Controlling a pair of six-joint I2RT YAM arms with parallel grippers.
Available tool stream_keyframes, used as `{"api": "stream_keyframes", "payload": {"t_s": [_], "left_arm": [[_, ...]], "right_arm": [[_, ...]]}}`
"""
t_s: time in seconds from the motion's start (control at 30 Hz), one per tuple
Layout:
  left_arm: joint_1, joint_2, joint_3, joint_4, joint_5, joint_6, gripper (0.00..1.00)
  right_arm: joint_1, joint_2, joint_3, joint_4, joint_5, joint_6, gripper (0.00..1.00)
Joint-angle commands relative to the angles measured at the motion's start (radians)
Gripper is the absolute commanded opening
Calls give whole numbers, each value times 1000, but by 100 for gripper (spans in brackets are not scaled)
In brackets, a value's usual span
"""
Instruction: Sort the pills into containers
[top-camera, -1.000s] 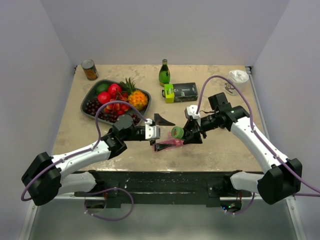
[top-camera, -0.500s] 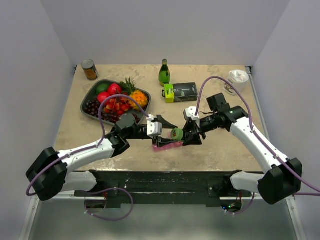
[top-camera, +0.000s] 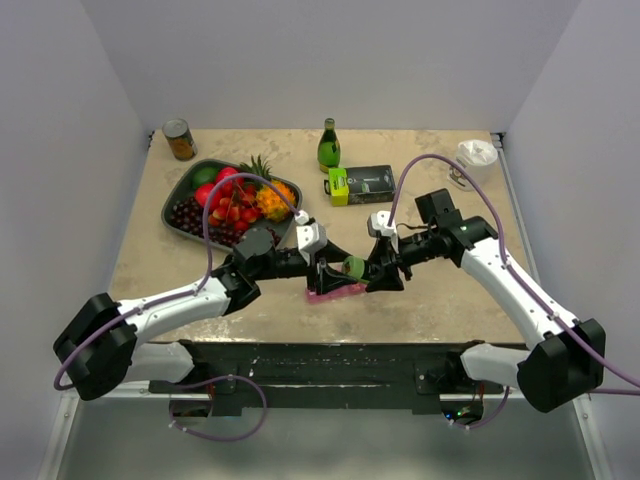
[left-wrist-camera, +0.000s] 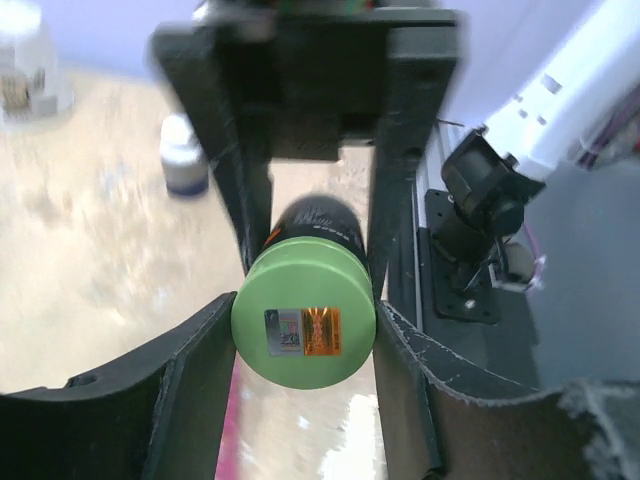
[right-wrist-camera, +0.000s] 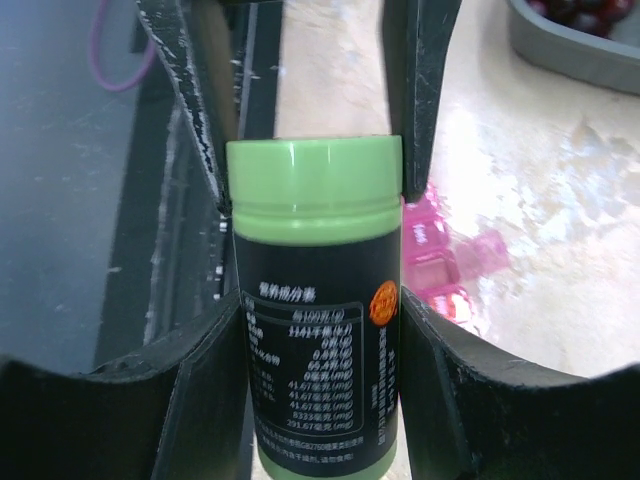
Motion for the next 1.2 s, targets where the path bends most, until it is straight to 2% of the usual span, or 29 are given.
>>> {"api": "stream_keyframes", "payload": {"t_s": [0.0, 0.03, 0.07, 0.1, 0.17, 0.3, 0.33, 0.4, 0.43, 0.5, 0.53, 0.6, 0.63, 0.73, 0.83, 0.87, 0.97, 1.07, 1.17], "left_arm": [[-9, -56, 35, -119, -407, -499, 0], [-9, -62, 50, -262, -468, -583, 0], [-12, -65, 85, -327, -509, -740, 0], [-17, -65, 100, -380, -566, -821, 0], [-35, -62, 126, -454, -590, -986, 0], [-46, -51, 140, -390, -570, -1076, 0], [-44, -48, 148, -380, -567, -1073, 7], [-43, -44, 165, -379, -556, -1033, 17], [-43, -47, 165, -362, -550, -1011, 33], [-37, -70, 145, -327, -502, -934, 52], [-22, -80, 131, -249, -467, -893, 67], [-2, -134, 67, -178, -376, -782, 82], [20, -157, 17, -90, -337, -733, 85], [90, -255, -39, -46, -219, -566, 92], [144, -352, -83, -87, -99, -385, 94], [144, -367, -87, -104, -46, -266, 94], [144, -406, -122, -110, 132, -33, 94], [143, -406, -151, -37, 220, 63, 95], [140, -345, -134, 66, 289, 61, 95]], "right_arm": [[1, -58, -38, 268, 192, 199, 0], [1, -59, -44, 302, 213, 218, 0], [0, -59, -47, 316, 230, 233, 0], [-5, -56, -48, 326, 248, 256, 0], [-5, -46, -52, 348, 255, 267, 0], [-5, -29, -50, 340, 218, 262, 0], [-5, -32, -53, 334, 201, 259, 0], [-5, -39, -58, 330, 183, 250, 0], [-5, -41, -64, 330, 164, 247, 0], [-11, -45, -71, 334, 138, 247, 0], [-13, -44, -74, 334, 99, 247, 0], [-22, -38, -76, 333, 54, 244, 0], [-22, -38, -73, 324, 32, 236, 0], [-25, -33, -65, 284, -49, 189, 0], [-23, -39, -62, 241, -100, 130, 0], [-25, -41, -62, 222, -130, 106, 0], [-25, -46, -61, 153, -188, 3, 0], [-23, -36, -42, 31, -253, -152, 0], [-22, -27, -21, -46, -279, -262, 0]]}}
